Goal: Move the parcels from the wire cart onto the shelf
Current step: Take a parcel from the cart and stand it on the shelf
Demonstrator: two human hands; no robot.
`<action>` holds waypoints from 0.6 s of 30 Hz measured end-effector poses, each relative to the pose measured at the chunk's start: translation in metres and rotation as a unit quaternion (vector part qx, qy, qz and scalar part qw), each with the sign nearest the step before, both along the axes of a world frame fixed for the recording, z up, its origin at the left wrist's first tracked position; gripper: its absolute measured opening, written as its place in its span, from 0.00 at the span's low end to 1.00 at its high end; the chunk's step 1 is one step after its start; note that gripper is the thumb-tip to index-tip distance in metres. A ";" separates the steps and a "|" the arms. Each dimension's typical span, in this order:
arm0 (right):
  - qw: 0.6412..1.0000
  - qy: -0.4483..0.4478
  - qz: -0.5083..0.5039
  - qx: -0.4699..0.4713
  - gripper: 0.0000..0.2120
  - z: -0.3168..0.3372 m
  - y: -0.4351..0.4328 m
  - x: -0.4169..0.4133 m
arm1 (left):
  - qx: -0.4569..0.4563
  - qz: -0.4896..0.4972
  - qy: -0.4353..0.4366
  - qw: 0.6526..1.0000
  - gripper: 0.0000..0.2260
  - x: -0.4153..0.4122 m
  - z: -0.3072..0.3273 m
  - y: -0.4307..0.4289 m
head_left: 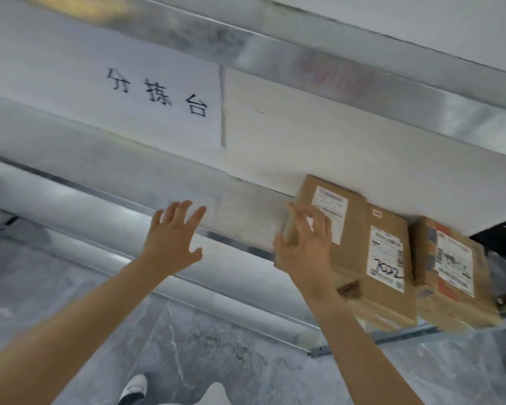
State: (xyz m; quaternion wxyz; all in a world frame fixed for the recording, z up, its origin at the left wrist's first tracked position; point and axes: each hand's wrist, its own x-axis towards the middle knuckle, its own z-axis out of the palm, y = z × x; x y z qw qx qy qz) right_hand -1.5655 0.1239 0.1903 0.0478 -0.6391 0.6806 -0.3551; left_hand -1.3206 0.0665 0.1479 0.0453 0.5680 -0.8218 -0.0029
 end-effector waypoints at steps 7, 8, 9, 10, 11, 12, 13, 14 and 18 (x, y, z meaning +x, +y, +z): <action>0.987 0.052 0.146 0.047 0.30 -0.018 -0.038 0.112 | -0.007 0.133 -0.030 0.991 0.44 0.109 -0.003 0.032; 0.983 0.053 0.160 0.067 0.32 -0.021 -0.043 0.128 | -0.003 0.145 -0.030 0.989 0.44 0.123 -0.005 0.036; 0.979 0.060 0.178 0.082 0.33 -0.024 -0.047 0.146 | 0.002 0.160 -0.027 0.987 0.44 0.137 -0.006 0.042; 0.974 0.067 0.198 0.090 0.33 -0.026 -0.051 0.164 | 0.003 0.177 -0.022 0.984 0.44 0.152 -0.007 0.047; 0.969 0.073 0.217 0.093 0.33 -0.027 -0.054 0.182 | 0.001 0.193 -0.019 0.981 0.43 0.166 -0.006 0.052; 0.964 0.080 0.235 0.093 0.33 -0.028 -0.056 0.200 | -0.002 0.210 -0.018 0.978 0.43 0.181 -0.006 0.057; 0.960 0.088 0.251 0.092 0.33 -0.028 -0.059 0.220 | -0.001 0.226 -0.020 0.974 0.43 0.196 -0.004 0.061; 0.955 0.097 0.266 0.087 0.32 -0.027 -0.061 0.239 | -0.002 0.241 -0.020 0.970 0.42 0.213 -0.003 0.064; 0.930 0.126 0.341 0.045 0.31 -0.022 -0.066 0.322 | -0.013 0.297 -0.008 0.955 0.41 0.288 0.000 0.078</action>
